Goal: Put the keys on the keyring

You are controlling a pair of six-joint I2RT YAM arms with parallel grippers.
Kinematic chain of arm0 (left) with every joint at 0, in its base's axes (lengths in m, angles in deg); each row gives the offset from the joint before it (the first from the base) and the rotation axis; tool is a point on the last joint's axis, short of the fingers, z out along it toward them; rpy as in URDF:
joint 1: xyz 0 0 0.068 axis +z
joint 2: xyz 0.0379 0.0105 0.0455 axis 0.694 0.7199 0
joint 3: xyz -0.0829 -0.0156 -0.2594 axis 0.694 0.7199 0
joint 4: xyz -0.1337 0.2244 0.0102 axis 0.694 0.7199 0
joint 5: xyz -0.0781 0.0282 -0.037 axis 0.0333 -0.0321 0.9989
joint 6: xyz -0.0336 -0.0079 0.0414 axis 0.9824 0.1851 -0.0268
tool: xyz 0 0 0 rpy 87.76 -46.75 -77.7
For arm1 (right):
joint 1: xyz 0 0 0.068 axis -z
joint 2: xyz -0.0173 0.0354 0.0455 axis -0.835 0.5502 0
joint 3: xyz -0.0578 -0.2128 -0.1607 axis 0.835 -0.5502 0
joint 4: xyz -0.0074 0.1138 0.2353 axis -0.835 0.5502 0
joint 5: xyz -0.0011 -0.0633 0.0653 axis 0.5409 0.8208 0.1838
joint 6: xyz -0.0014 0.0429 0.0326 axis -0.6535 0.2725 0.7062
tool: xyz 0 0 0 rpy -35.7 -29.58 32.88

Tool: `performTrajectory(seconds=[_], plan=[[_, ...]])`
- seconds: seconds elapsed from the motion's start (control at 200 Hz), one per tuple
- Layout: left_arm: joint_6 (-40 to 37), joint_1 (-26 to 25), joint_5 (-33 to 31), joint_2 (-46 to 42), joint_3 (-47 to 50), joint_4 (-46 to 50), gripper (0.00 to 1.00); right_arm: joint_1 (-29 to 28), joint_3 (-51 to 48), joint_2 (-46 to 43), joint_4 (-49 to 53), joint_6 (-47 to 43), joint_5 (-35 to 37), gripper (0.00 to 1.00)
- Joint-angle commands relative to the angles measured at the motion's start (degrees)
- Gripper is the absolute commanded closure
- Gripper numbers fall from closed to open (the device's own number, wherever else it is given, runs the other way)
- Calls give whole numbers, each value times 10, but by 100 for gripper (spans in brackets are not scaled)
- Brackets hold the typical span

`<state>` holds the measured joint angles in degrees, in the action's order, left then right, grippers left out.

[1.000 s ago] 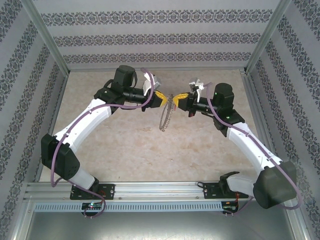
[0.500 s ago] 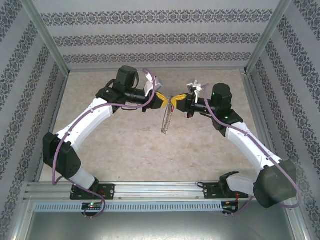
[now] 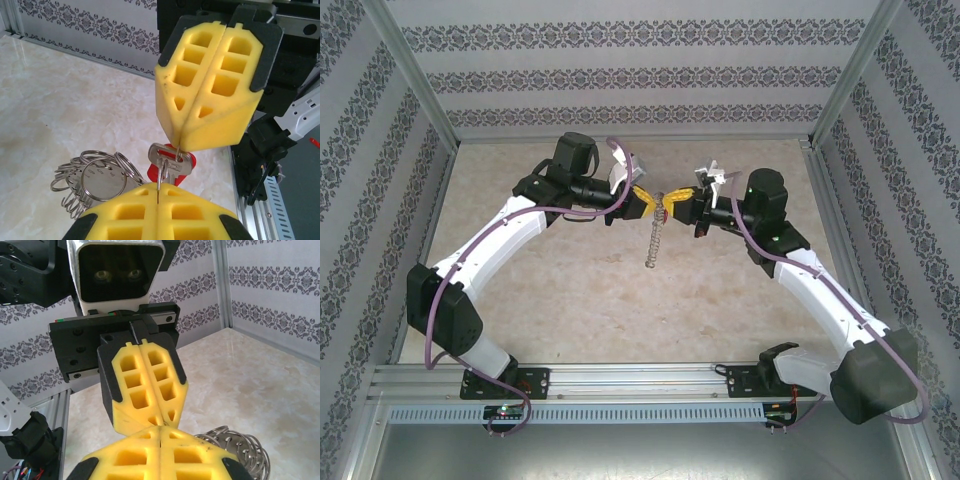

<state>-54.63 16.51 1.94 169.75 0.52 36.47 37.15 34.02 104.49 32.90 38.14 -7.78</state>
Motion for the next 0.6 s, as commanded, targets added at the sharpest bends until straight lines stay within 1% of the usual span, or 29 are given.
performTrajectory(seconds=[0.0,0.39,0.595], plan=[[-15,-9,11,6,-25,0,100,-9,16,-5,-18,-10,-6,100],[-19,-11,14,6,-29,7,100,-28,41,27,-20,-17,-10,100],[-22,-11,12,1,-28,10,100,-28,40,35,-9,-28,-4,100]])
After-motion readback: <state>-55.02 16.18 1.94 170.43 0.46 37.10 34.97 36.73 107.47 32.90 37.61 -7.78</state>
